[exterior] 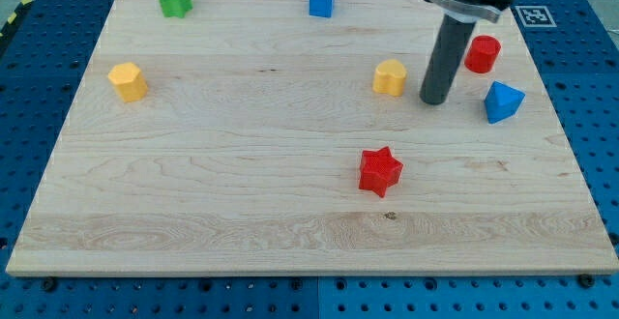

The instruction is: Push the red star to the bottom left

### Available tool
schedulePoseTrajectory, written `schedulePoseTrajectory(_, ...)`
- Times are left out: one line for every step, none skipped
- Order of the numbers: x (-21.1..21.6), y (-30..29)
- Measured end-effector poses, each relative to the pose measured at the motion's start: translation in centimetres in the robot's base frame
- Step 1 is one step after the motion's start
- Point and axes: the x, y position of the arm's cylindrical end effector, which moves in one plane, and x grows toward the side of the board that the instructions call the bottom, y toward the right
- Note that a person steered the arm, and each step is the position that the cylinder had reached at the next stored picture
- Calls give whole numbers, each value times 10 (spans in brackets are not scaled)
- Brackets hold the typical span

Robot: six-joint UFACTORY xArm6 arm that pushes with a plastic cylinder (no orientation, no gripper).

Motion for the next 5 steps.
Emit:
schedulePoseTrajectory(-16,-1)
schedulePoseTrajectory(-23,-15)
schedulePoseTrajectory(-24,-55)
schedulePoseTrajectory(-20,-60)
schedulePoseTrajectory(-20,-60)
